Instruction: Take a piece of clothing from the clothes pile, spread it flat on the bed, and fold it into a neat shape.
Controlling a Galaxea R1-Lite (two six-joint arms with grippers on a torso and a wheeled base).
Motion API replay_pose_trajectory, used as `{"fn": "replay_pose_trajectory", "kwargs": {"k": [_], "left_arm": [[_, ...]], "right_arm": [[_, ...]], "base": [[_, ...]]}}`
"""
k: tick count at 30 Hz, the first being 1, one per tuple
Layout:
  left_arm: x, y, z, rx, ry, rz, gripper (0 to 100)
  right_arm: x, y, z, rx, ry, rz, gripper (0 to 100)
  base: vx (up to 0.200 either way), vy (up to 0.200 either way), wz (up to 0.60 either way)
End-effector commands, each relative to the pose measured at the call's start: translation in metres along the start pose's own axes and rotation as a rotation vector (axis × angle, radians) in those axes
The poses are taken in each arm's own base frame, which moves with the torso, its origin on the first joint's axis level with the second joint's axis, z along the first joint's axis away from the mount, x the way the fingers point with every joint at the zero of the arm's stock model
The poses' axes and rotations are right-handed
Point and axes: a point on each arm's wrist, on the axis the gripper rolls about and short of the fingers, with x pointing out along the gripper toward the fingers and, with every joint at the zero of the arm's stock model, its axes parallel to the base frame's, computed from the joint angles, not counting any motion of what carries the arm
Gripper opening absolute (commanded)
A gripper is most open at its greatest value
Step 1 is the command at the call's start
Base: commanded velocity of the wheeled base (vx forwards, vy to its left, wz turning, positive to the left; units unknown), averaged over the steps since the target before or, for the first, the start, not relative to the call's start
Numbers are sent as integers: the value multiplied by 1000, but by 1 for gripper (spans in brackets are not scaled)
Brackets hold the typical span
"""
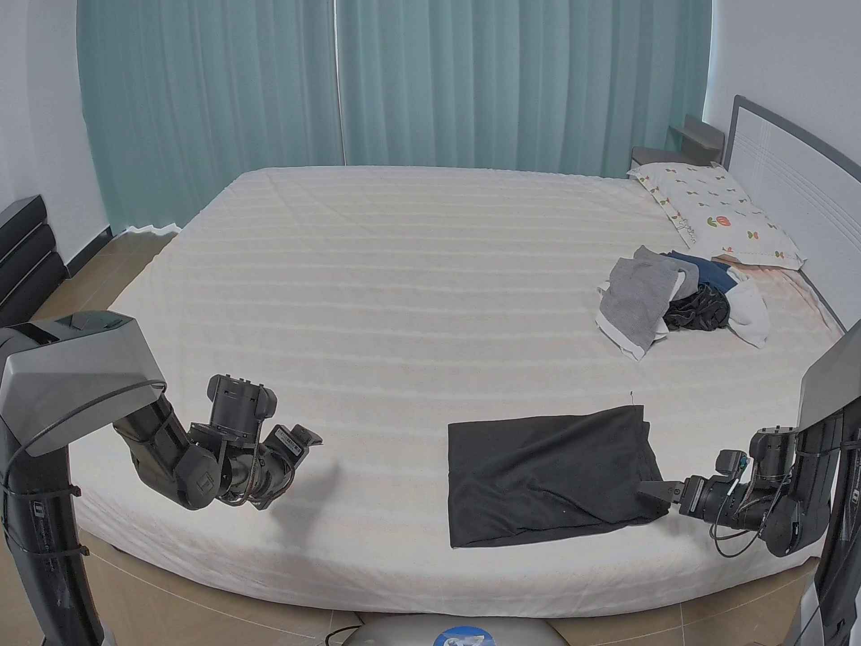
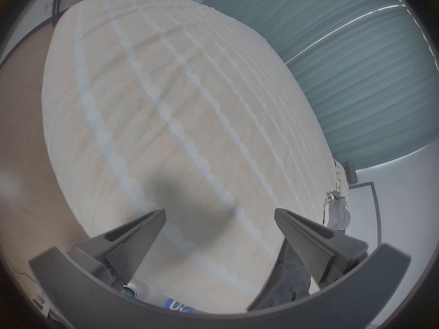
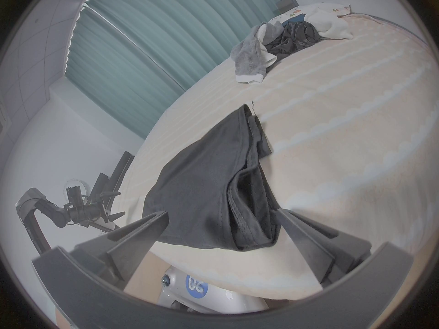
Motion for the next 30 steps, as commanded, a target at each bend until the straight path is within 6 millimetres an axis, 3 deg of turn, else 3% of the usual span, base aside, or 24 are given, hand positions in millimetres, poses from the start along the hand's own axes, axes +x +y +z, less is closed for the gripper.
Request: {"fn": "replay_pose_trajectory", "kwargs": {"k": [1,11,12,23,30], "left_arm": [[0,0,0,0,0,1,100],[0,0,0,0,0,1,100],[0,0,0,0,0,1,100],[0,0,0,-1,-1,0,100],[0,0,0,-1,-1,0,100]], "right_arm": [[9,-4,-2,-6,7,0,100],[17,0,2,-9,-8,17,100],[17,0,2,-8,-8,15,0],[1,2,-6,5,9,-38,0],[-10,-4,0,6,-25,-65,0]], "base": [[0,0,0],[0,0,0],[0,0,0],[0,0,0],[0,0,0]]}}
